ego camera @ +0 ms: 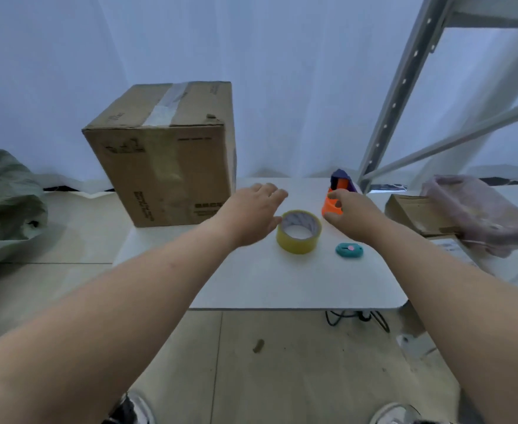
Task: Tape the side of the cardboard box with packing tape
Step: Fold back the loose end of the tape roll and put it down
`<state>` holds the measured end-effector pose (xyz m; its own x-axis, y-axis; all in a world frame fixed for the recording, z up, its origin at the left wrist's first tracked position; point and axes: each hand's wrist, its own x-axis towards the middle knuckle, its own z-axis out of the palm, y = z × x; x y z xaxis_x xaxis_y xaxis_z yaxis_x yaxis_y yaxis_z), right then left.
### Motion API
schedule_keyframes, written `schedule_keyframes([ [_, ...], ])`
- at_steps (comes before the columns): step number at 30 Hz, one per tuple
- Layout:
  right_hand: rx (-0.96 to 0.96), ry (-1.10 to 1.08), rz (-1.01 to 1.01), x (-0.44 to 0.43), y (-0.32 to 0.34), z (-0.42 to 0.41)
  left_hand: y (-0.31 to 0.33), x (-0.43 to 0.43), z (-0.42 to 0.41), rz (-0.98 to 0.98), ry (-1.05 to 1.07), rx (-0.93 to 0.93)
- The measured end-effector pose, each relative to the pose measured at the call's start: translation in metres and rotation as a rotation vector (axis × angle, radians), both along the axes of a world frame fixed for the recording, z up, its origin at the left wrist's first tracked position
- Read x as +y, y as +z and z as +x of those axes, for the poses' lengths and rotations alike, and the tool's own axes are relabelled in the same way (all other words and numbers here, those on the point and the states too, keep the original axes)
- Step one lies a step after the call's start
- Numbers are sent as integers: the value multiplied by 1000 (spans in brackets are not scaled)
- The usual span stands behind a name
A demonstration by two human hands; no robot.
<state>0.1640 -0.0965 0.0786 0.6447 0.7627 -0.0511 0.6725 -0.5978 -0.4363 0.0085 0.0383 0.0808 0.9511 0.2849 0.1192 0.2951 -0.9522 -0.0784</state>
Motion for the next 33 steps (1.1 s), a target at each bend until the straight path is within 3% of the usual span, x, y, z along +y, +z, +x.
schedule_keyframes([
  [8,157,-44,-158,-6,-49,28,-55,-6,48,-98,-119,208],
  [14,197,-32,-146,-7,-58,29,-67,-5,56,-24,-79,392],
  [18,265,-26,-54,3,-50,23,-54,4,45,-178,23,246],
  [21,477,-16,91,14,-34,11,-32,7,27,-428,93,151],
  [26,657,141,151,33,1,-20,4,9,-13,-570,196,21],
  [33,320,202,382,48,34,-70,30,4,-49,-631,291,-149],
])
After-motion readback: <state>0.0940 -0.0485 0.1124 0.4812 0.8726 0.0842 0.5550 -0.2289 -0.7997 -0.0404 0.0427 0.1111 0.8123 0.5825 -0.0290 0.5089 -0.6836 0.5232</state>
